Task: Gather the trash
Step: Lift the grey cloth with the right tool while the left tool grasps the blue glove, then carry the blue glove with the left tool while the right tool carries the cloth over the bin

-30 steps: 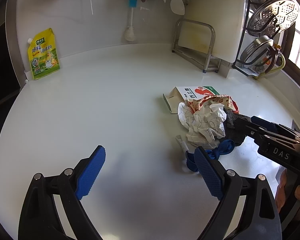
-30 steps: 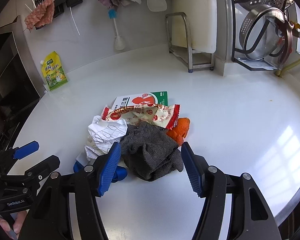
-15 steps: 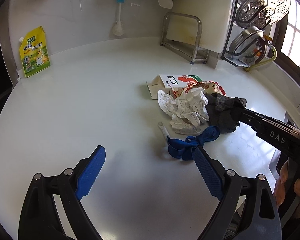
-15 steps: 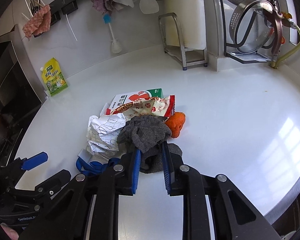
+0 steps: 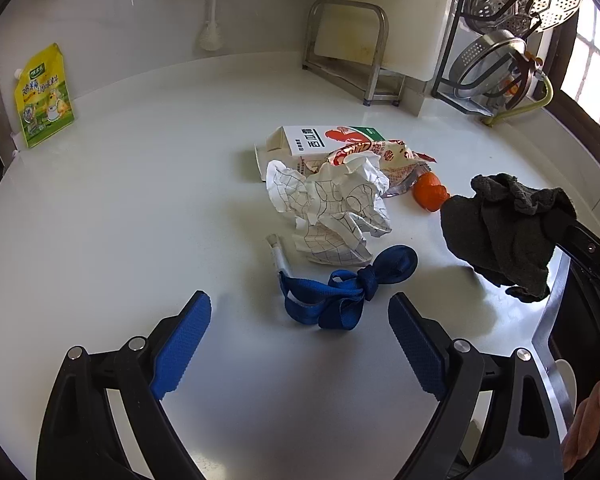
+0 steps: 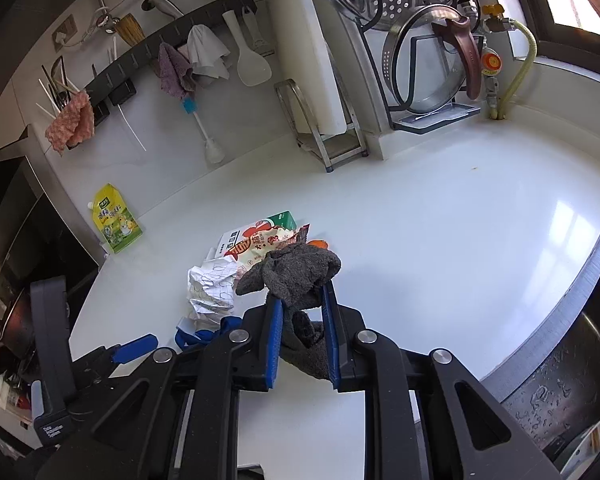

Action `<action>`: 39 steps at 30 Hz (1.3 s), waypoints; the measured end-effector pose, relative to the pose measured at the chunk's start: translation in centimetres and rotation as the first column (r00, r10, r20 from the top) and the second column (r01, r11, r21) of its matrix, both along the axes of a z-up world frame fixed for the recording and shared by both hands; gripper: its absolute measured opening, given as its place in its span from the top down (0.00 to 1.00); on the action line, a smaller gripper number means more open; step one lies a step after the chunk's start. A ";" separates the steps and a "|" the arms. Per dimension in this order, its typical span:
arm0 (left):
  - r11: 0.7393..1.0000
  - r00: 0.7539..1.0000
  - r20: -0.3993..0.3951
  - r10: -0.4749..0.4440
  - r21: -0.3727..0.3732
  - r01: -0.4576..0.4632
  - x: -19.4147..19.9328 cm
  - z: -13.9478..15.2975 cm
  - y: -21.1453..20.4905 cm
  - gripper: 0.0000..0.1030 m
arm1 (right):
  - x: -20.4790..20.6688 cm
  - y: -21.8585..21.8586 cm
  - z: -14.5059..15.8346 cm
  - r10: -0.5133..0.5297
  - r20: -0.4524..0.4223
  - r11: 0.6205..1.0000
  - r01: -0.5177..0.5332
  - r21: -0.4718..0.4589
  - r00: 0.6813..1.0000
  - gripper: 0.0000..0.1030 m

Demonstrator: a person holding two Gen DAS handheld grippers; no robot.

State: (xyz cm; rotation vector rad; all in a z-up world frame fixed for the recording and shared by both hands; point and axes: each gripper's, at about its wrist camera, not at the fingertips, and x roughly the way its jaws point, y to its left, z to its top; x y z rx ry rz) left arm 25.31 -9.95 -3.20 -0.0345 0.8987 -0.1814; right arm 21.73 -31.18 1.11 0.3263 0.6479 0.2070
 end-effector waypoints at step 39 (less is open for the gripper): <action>0.997 0.995 0.061 -0.075 0.037 0.072 -7.2 2.8 2.1 0.80 | -5.5 1.9 1.0 0.033 0.049 0.999 -0.034 0.009 0.998 0.89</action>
